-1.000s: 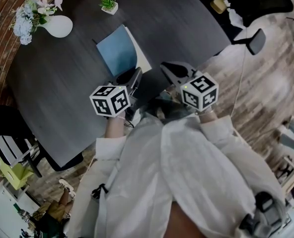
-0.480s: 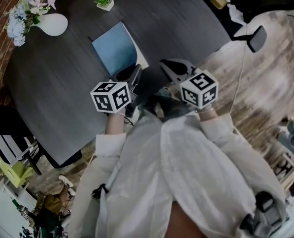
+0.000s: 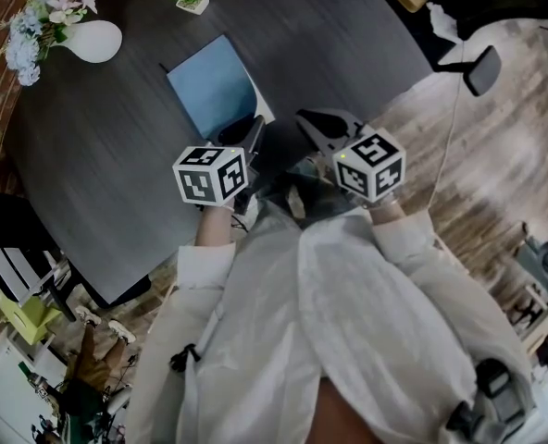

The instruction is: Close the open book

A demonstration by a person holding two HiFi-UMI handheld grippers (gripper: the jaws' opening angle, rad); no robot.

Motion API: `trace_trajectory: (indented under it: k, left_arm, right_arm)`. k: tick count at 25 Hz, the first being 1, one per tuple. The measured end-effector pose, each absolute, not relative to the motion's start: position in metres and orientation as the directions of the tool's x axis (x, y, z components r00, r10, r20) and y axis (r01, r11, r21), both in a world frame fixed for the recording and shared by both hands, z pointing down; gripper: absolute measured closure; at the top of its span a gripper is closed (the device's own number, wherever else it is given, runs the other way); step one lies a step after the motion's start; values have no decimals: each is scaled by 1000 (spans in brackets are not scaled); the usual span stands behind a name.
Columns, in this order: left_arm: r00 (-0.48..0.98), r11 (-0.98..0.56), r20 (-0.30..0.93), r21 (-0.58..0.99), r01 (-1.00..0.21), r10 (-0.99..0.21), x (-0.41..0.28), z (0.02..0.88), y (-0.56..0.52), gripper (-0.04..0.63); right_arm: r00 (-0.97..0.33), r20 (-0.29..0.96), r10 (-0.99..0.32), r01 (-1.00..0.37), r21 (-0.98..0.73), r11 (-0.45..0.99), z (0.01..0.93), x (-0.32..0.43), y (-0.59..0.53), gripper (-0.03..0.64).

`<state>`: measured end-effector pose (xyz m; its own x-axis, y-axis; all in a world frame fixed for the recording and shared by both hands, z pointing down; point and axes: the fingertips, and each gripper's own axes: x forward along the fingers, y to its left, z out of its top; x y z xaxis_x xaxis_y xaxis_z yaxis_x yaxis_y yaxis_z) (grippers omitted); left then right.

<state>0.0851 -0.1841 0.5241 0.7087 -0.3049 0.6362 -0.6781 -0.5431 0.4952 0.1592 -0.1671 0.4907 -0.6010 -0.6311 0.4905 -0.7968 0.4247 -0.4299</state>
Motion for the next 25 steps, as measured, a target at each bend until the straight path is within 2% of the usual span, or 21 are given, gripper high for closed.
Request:
trace_trajectory:
  k: [17,25]
  left_arm:
    - [646,-599,709,396,-696,-283,91,538,-184,541]
    - [599,-664,751,301,-684,-277,93,541,-183,534]
  right_arm:
    - [-619,498,-607,-785,-426,451,495,161,-162,611]
    - [-620,498,-607,-784,-438,441,496,161,-162,611]
